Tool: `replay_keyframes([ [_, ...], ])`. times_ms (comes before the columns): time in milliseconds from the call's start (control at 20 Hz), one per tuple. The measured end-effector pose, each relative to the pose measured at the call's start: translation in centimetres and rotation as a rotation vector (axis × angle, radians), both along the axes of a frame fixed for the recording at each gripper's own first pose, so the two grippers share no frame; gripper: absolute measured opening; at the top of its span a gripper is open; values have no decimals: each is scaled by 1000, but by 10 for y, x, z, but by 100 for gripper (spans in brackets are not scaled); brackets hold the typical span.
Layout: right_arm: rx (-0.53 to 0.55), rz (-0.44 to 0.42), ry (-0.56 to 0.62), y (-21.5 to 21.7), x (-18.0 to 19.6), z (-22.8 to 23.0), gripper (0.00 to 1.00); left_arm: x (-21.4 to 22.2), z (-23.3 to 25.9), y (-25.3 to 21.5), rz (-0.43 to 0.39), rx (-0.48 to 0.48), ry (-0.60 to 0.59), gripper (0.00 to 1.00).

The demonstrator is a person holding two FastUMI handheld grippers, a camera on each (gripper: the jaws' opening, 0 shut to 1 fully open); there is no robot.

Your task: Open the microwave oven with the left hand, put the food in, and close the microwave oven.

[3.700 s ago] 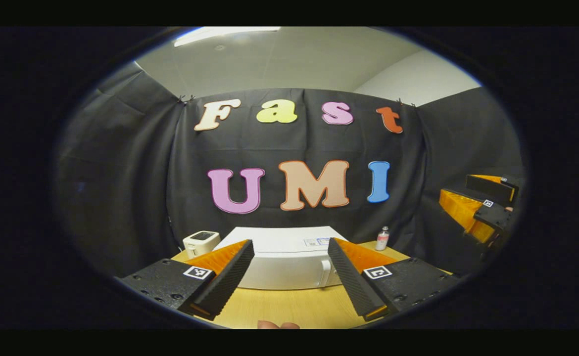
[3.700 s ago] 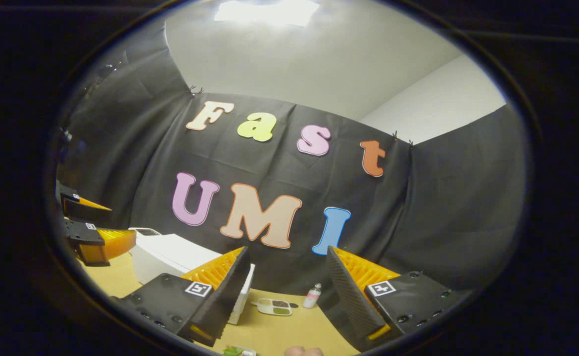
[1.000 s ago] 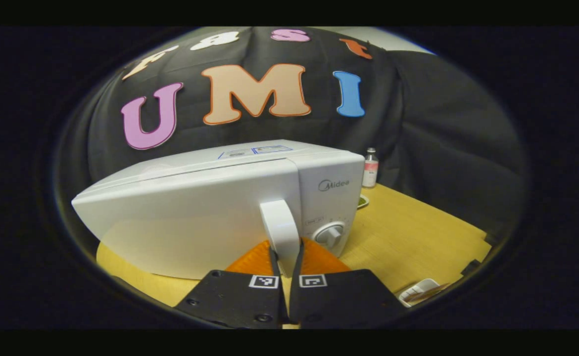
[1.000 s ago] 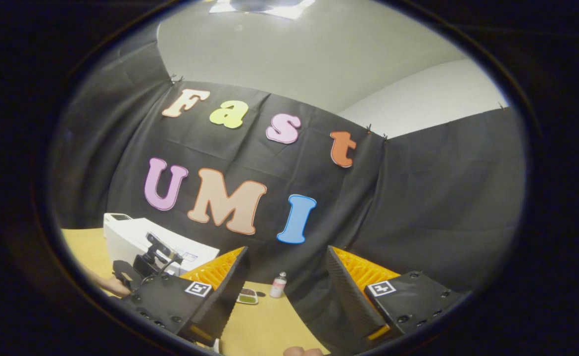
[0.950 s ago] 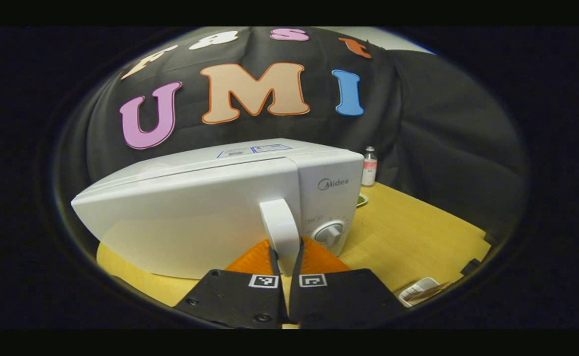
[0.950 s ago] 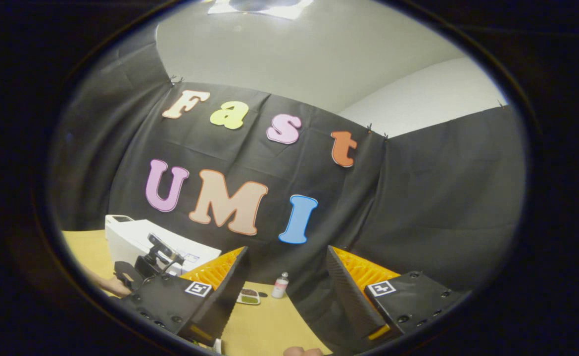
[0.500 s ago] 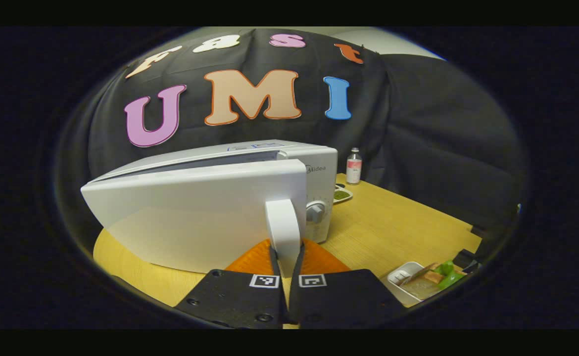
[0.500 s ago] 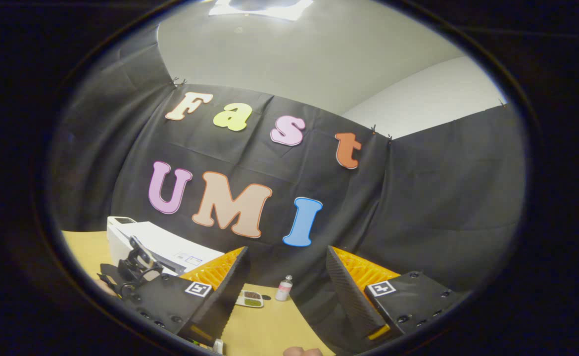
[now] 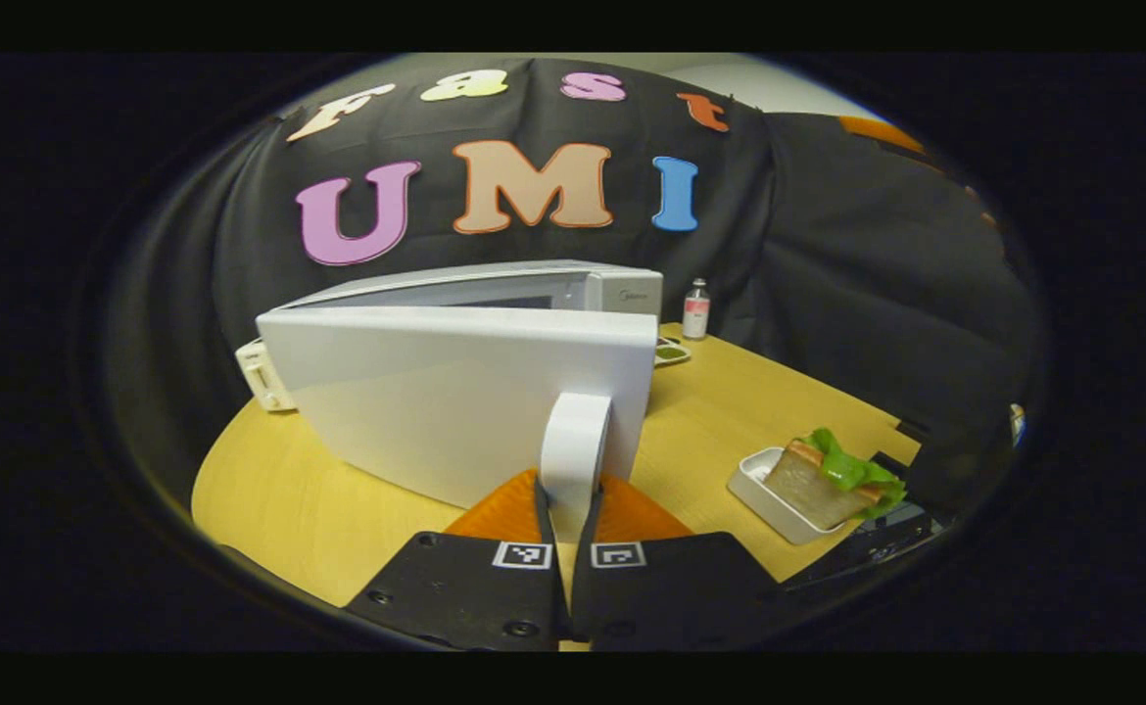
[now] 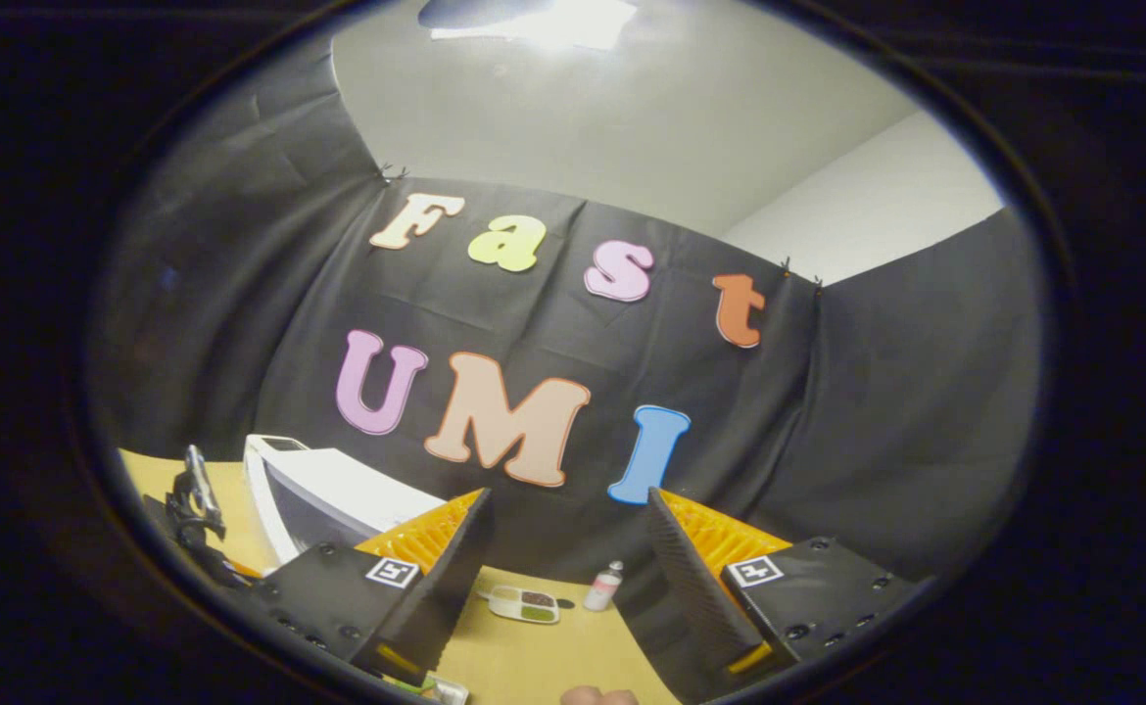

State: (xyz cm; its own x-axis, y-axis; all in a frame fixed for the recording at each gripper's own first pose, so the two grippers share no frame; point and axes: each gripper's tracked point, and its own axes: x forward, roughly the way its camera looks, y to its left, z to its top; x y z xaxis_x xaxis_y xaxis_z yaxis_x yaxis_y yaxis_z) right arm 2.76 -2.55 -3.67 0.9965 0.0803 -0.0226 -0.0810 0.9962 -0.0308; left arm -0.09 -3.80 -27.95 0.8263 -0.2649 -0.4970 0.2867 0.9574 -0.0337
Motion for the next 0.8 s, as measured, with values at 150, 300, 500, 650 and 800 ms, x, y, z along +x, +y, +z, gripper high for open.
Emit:
replay_keyframes([
  [150,19,41,-17,19,8,6,98,-27,2,33,52,34,13,1],
  [300,30,77,-17,39,11,6,97,-48,3,66,124,47,23,1],
  [500,44,100,-17,56,9,7,97,-68,4,117,226,94,31,0],
  [650,38,112,-20,64,5,10,96,-79,5,163,308,119,21,0],
  [800,43,116,-20,69,2,11,96,-87,4,192,370,31,43,0],
])
